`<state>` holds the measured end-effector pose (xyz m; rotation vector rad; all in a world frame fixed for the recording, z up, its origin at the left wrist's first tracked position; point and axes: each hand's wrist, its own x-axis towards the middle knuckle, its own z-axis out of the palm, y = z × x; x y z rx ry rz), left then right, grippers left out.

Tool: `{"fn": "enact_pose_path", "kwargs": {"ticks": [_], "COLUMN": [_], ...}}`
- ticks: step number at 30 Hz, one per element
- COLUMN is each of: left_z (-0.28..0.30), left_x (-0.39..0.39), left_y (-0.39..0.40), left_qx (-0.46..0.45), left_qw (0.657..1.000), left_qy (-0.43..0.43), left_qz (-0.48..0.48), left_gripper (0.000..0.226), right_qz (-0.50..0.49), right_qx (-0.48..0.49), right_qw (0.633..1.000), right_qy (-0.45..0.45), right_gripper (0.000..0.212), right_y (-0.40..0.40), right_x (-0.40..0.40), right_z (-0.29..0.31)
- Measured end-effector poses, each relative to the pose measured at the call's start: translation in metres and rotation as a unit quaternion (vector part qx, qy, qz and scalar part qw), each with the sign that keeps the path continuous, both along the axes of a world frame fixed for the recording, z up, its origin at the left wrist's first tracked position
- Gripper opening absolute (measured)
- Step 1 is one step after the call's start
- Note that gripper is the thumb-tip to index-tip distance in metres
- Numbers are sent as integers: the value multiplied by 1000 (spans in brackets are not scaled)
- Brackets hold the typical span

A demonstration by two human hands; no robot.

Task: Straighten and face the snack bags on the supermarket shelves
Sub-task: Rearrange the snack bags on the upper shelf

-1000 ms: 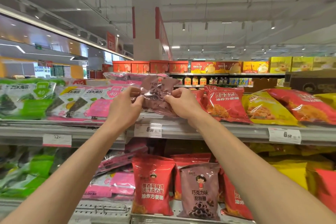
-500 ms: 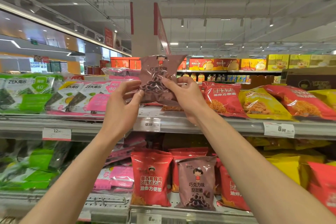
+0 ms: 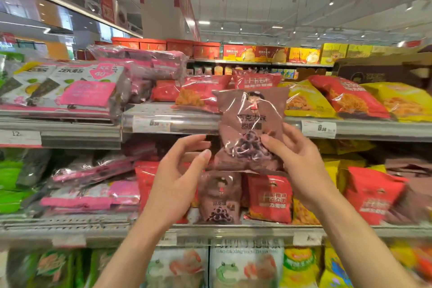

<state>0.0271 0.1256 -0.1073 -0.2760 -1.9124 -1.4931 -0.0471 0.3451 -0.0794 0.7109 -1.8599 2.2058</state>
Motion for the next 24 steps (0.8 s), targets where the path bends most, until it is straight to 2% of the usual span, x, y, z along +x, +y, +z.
{"fn": "enact_pose_path", "kwargs": {"ticks": [7, 13, 16, 20, 24], "left_z": [-54, -87, -100, -109, -107], "left_x": [15, 16, 14, 11, 2], "left_y": [60, 150, 200, 261, 309], "left_qx": [56, 114, 136, 129, 133], "left_qw": [997, 990, 985, 985, 983], "left_qy": [-45, -74, -90, -110, -123], "left_qz": [38, 48, 49, 42, 33], "left_gripper": [24, 27, 27, 23, 19], "right_qz": [-55, -85, -96, -96, -108], "right_qx": [-2, -29, -26, -29, -36], "right_qw": [998, 994, 992, 989, 986], "right_qy": [-35, -64, -82, -107, -124], "right_gripper": [61, 58, 57, 46, 49], "right_y": [117, 215, 267, 332, 380], "right_x": [9, 12, 14, 14, 9], "right_z": [-73, -120, -139, -155, -163]}}
